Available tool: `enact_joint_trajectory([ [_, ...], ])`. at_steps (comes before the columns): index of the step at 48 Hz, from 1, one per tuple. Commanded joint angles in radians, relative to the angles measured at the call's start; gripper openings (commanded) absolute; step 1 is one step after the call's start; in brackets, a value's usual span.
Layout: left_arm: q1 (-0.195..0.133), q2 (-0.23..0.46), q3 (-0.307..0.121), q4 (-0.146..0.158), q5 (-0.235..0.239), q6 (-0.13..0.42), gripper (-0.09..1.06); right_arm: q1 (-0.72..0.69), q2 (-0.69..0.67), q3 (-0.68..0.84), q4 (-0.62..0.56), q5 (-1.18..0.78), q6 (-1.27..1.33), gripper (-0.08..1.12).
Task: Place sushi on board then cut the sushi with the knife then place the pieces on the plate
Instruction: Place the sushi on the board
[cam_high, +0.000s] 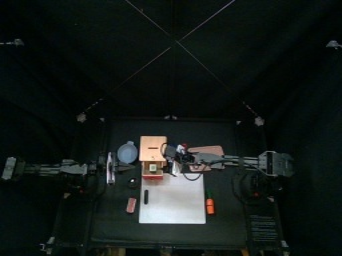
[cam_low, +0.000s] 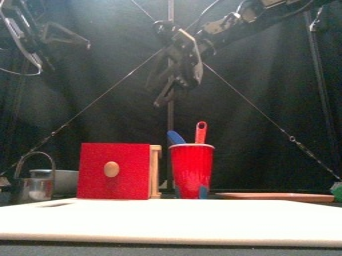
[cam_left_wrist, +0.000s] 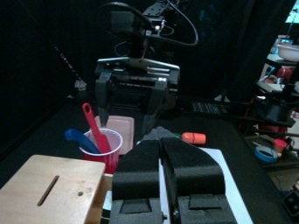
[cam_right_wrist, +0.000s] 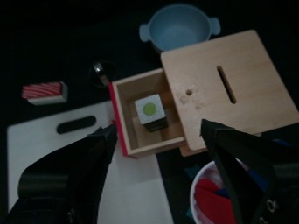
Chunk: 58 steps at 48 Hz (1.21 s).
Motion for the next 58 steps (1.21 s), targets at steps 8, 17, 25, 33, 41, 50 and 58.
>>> enact_joint_trajectory([
  [8, 0.005, -0.003, -0.011, 0.011, -0.026, 0.002, 0.29, 0.021, 0.152, -0.225, -0.051, 0.167, -0.037, 1.02],
  [17, 0.005, -0.003, 0.012, 0.012, -0.032, 0.002, 0.29, 0.021, 0.213, -0.316, -0.061, 0.242, -0.049, 1.02],
  [25, 0.005, -0.003, 0.023, 0.012, -0.043, 0.000, 0.29, 0.021, 0.233, -0.334, -0.066, 0.256, -0.049, 0.96],
  [33, 0.005, -0.003, 0.031, 0.012, -0.051, 0.000, 0.29, 0.026, 0.241, -0.331, -0.064, 0.261, -0.048, 0.84],
  [41, 0.006, -0.003, 0.031, 0.011, -0.052, 0.000, 0.29, 0.029, 0.249, -0.328, -0.067, 0.261, -0.046, 0.83],
  [50, 0.011, -0.003, 0.032, 0.008, -0.052, 0.000, 0.29, 0.029, 0.267, -0.330, -0.069, 0.265, -0.044, 0.83],
  [58, 0.028, -0.003, 0.032, 0.006, -0.054, 0.000, 0.29, 0.031, 0.281, -0.337, -0.069, 0.265, -0.044, 0.83],
])
